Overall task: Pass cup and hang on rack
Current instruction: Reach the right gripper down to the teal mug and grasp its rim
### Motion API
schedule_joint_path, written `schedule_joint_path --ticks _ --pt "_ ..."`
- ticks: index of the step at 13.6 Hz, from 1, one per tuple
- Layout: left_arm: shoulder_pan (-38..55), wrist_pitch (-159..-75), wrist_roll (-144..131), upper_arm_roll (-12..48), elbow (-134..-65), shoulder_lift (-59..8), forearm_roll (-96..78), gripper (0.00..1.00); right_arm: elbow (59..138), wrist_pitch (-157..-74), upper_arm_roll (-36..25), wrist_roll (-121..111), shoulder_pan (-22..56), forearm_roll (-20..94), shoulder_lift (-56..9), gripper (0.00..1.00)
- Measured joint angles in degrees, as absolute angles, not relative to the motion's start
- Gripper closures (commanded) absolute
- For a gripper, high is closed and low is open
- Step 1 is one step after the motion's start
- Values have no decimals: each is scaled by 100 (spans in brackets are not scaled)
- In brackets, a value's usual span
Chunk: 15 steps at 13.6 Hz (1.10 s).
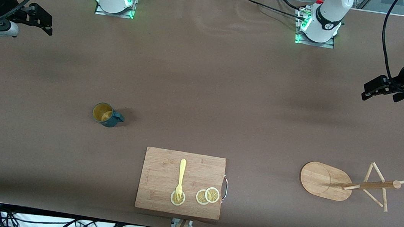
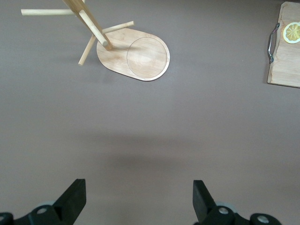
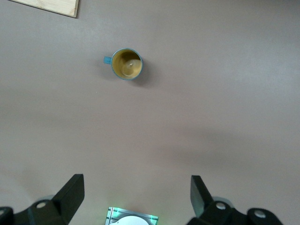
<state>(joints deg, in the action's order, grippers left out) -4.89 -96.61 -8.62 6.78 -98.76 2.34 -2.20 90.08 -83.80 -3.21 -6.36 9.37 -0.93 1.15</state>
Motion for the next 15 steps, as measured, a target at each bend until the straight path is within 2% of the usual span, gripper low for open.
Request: schedule_joint_path --ticks 4,10,15 --pt "-490 -9665 -862 677 -9876 232 -221 0 9280 -8746 -320 -634 937 -93 -167 0" --pt "-491 -9672 -862 678 -9879 221 -221 0 9501 -10538 -252 -273 958 -88 -2028 1" --pt "-492 -9674 -862 678 -9879 216 -222 0 9476 -11202 -226 -226 1043 2 -2804 1"
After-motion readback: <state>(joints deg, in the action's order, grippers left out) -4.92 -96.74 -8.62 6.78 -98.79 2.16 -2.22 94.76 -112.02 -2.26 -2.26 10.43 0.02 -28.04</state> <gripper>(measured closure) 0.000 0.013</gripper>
